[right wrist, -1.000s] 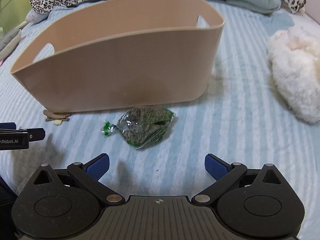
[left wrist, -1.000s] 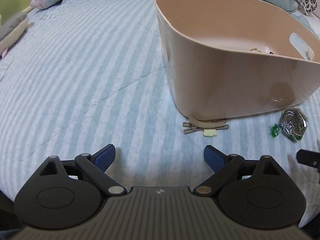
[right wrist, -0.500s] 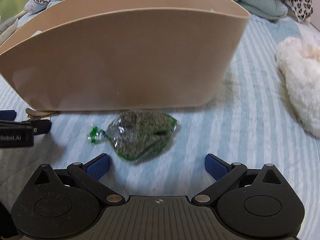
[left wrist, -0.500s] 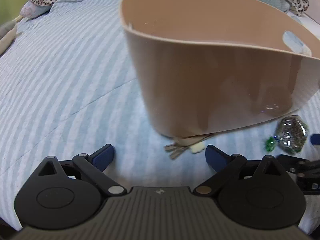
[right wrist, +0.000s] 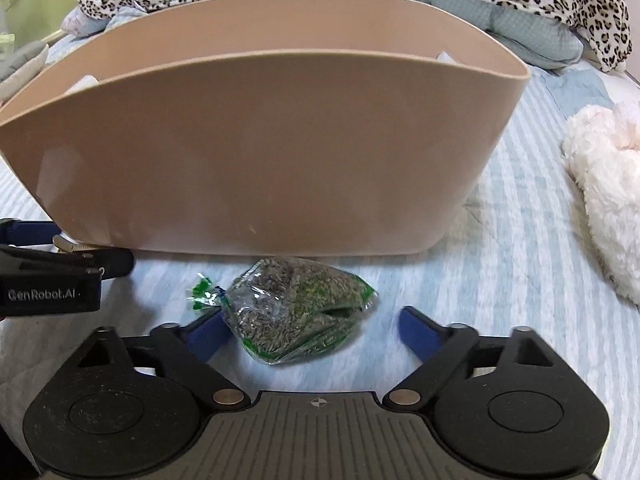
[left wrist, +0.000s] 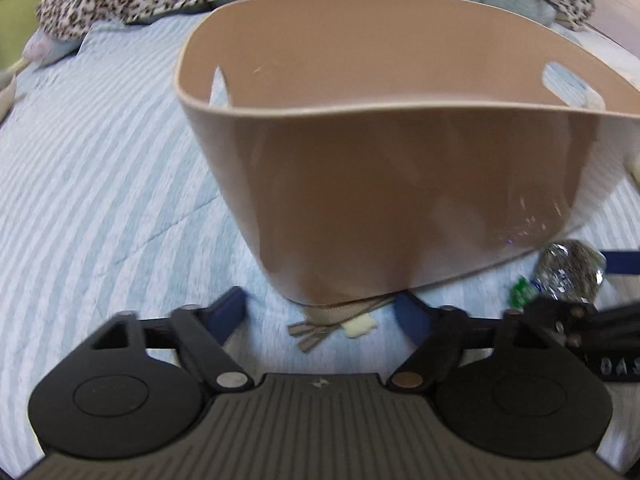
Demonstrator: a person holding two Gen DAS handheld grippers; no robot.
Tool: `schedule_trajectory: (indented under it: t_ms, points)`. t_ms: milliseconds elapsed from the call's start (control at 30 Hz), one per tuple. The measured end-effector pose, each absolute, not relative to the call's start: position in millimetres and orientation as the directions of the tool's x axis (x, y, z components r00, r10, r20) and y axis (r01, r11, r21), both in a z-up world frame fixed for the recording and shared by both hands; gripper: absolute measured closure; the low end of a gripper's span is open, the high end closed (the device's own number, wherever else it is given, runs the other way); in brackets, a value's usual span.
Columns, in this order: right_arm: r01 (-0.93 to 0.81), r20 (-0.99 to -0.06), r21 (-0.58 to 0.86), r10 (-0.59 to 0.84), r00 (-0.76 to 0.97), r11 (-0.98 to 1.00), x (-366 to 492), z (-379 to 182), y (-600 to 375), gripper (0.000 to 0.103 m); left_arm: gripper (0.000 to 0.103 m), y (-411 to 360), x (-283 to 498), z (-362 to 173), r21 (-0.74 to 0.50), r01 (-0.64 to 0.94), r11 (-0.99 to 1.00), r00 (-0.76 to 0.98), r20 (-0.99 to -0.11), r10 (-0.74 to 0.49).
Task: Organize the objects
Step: 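Grasp the green herb bag with the right tool while the left tool grasps the beige hair clip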
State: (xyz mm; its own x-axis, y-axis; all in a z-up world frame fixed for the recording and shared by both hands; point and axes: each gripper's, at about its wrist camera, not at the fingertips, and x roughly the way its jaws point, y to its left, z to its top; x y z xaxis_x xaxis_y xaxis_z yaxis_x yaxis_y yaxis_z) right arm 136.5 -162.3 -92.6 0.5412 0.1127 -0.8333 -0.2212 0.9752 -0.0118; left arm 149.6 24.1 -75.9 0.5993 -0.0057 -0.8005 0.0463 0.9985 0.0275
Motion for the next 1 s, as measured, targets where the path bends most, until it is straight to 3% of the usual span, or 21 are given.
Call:
schedule_trajectory:
  t_ms: [67, 133, 600, 1000]
  points:
    - [-0.225, -0.828, -0.006, 0.121, 0.548, 0.974, 132, -92, -160, 0.032, 0.044, 29, 145, -75, 0.018, 0.061, 0.998, 0.585, -0.810, -0.021]
    - [-0.229, -0.823, 0.001, 0.130, 0.552, 0.974, 126, -90, -158, 0.044, 0.045, 31, 145, -72, -0.004, 0.055, 0.998, 0.557, -0.829, -0.034]
    - [-0.224, -0.813, 0.025, 0.151, 0.563, 0.974, 113, -68, -167, 0.046, 0.046, 47, 106, -60, -0.019, 0.039, 0.999, 0.556, -0.830, -0.038]
    - [-0.225, -0.718, 0.078, 0.211, 0.663, 0.971, 85, -10, -188, 0.046, 0.046, 35, 86, -7, -0.050, 0.091, 0.995, 0.627, -0.773, -0.097]
